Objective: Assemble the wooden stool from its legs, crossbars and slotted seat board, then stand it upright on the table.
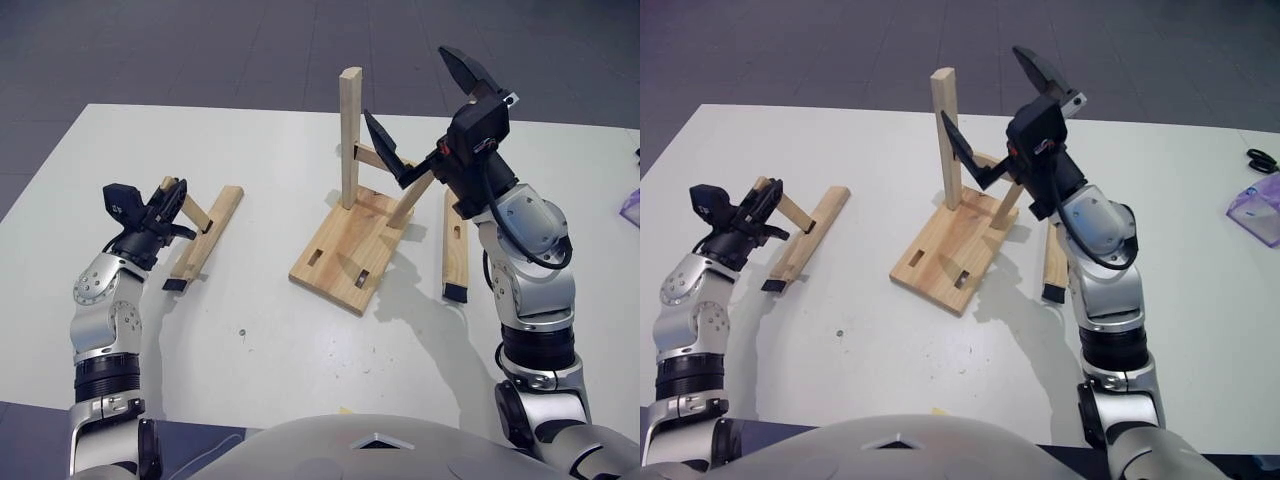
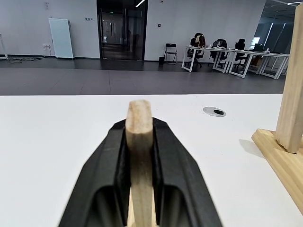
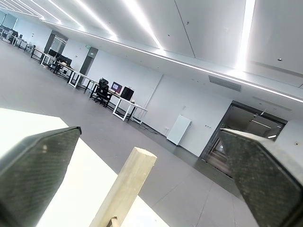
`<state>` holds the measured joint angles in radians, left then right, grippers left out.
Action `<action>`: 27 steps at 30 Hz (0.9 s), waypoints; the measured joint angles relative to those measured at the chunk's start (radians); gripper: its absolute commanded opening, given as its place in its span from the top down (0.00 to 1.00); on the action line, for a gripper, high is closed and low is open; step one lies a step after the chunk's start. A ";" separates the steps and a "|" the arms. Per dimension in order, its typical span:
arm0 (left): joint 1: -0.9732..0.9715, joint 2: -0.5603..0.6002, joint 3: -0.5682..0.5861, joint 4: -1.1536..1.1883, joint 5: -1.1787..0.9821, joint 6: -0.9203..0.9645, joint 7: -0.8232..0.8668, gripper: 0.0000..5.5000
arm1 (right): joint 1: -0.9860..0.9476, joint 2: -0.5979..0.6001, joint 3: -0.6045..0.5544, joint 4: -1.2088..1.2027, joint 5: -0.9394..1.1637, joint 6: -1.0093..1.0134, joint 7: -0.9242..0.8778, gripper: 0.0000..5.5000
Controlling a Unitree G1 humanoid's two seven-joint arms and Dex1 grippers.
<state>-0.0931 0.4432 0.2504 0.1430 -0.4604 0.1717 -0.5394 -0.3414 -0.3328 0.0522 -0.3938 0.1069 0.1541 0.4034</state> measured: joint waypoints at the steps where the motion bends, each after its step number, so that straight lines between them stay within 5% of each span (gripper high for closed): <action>1: 0.013 -0.019 -0.020 0.001 0.005 0.025 0.008 0.76 | 0.000 0.002 0.000 0.000 -0.003 -0.002 -0.002 0.02; 19: -0.242 0.016 0.044 -0.282 -0.093 0.236 0.112 0.21 | 0.002 0.022 0.019 -0.001 -0.008 -0.005 -0.021 0.02; 27: -0.408 0.077 0.055 -0.180 -0.068 0.220 0.086 0.03 | 0.000 0.025 0.019 0.000 -0.008 -0.006 -0.023 0.02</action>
<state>-0.5015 0.5206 0.3050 -0.0374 -0.5289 0.3916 -0.4532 -0.3411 -0.3080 0.0712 -0.3942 0.0990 0.1482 0.3807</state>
